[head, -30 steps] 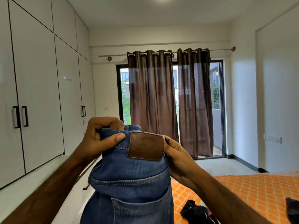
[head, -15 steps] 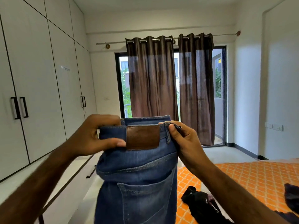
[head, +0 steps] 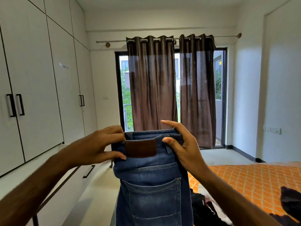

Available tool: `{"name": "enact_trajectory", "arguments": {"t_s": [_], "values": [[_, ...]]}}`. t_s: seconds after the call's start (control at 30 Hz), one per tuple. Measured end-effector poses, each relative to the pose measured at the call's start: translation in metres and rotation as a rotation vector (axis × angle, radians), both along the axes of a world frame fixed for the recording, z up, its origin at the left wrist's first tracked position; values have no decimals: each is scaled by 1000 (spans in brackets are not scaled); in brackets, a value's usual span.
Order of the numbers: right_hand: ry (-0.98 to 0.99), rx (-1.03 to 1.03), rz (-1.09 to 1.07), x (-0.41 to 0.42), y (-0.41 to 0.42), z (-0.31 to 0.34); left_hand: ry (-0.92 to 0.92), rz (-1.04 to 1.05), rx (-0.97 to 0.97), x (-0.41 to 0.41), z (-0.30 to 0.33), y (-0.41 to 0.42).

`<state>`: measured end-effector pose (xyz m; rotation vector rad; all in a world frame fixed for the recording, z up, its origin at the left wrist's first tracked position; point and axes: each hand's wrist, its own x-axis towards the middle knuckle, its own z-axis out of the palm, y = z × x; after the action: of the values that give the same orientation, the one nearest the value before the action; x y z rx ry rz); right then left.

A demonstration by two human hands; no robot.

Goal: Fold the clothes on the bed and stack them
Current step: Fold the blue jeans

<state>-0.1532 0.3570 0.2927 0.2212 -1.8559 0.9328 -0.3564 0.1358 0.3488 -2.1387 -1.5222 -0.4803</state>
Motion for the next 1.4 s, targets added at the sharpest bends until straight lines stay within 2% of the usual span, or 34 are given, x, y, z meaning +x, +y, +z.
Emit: {"name": "enact_trajectory", "arguments": {"t_s": [0.17,0.3,0.5,0.6,0.73,0.87,1.0,1.07,1.13,1.23,1.3,1.4], "values": [[-19,315,-129,9,21,8,-130,-6,29,-6,-5,1],[54,339,-232,5,21,15,-268,-25,74,-4,-14,11],[-14,341,-260,-6,24,31,-603,123,-153,-16,-53,24],[-73,437,-261,-5,31,28,-622,84,-125,-17,-60,22],[-155,513,-309,-4,48,25,-534,84,-1,-7,-47,24],[-150,411,-294,-3,50,37,-602,136,173,7,-21,32],[-170,204,-309,-12,56,80,-932,140,229,7,18,55],[-119,118,-321,-21,59,103,-1148,93,227,5,32,69],[-48,48,-295,-26,59,124,-1285,27,218,5,39,79],[41,-38,-250,-27,54,146,-1275,76,184,12,38,80],[15,-76,-270,-29,53,146,-1265,143,125,11,26,83],[-19,-5,-395,-23,53,149,-1200,97,258,21,30,89]]}}
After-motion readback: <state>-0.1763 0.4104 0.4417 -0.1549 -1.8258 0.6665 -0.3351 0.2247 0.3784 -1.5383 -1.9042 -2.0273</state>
